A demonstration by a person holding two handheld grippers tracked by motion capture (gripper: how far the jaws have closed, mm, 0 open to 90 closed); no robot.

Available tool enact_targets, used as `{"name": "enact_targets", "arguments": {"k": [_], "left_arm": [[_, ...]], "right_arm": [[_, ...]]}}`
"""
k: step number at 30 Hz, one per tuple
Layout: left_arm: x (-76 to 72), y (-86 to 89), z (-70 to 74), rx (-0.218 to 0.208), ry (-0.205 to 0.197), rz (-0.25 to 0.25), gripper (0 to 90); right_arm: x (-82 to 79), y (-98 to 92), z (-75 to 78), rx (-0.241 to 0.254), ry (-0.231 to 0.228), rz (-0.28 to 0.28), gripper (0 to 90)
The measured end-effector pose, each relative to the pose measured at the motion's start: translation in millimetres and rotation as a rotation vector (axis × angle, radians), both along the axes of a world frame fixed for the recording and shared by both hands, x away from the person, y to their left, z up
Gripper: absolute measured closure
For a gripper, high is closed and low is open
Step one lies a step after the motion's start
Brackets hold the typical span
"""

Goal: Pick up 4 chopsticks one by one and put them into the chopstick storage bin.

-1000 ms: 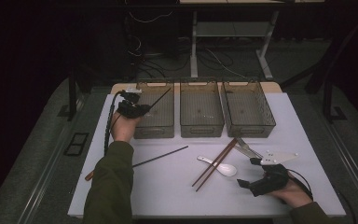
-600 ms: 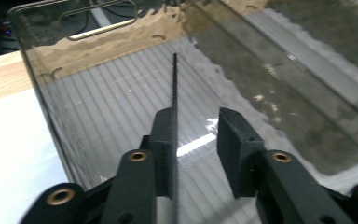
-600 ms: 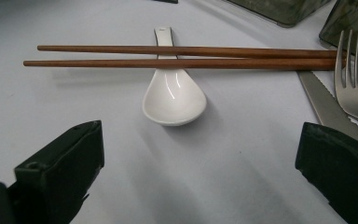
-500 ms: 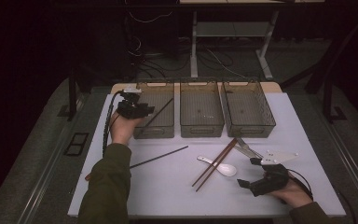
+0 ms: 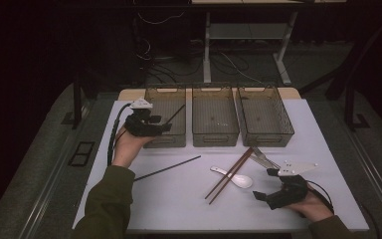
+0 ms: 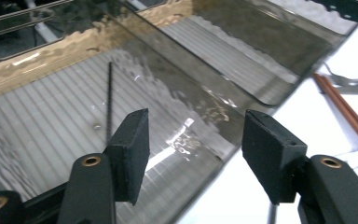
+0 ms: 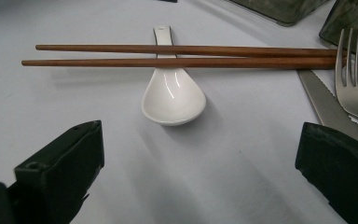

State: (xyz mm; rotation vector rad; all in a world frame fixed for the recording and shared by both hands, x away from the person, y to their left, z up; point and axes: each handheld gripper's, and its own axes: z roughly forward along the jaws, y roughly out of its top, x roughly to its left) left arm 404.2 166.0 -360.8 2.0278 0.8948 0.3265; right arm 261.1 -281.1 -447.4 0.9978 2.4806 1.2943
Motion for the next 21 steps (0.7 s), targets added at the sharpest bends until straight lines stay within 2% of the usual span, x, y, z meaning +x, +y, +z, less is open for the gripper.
{"name": "enact_targets", "arguments": {"k": [3,5,6,7,8,13,15,21], "left_arm": [[-12.9,-2.2,1.4,-0.014,-0.016,-0.027,38.5],[-16.5,-2.7,1.4,-0.017,-0.018,-0.033,38.4],[-23.5,-2.7,0.6,-0.022,-0.021,-0.050,38.3],[-23.5,-2.7,0.6,-0.022,-0.021,-0.050,38.1],[-30.8,-2.1,-1.0,-0.029,-0.019,-0.065,37.9],[-45.2,-0.7,-5.8,-0.042,-0.016,-0.090,37.1],[-55.3,1.4,-10.0,-0.035,-0.017,-0.098,37.1],[-69.9,4.7,-19.2,-0.017,-0.021,-0.111,38.0]], "right_arm": [[0.0,0.0,0.0,0.000,0.000,-0.001,0.9],[-0.2,0.0,0.0,0.000,0.000,0.000,0.9],[-0.2,-0.1,0.0,0.000,0.000,0.000,0.9],[-0.2,-0.1,0.0,0.000,0.000,-0.001,0.9],[-0.2,-0.2,0.1,-0.001,0.000,-0.001,0.9],[-0.8,0.1,0.2,0.001,0.005,-0.001,0.9],[-0.4,-0.1,0.1,-0.001,-0.001,0.000,0.9],[-0.4,0.0,0.0,-0.001,-0.001,-0.002,0.9]]}}
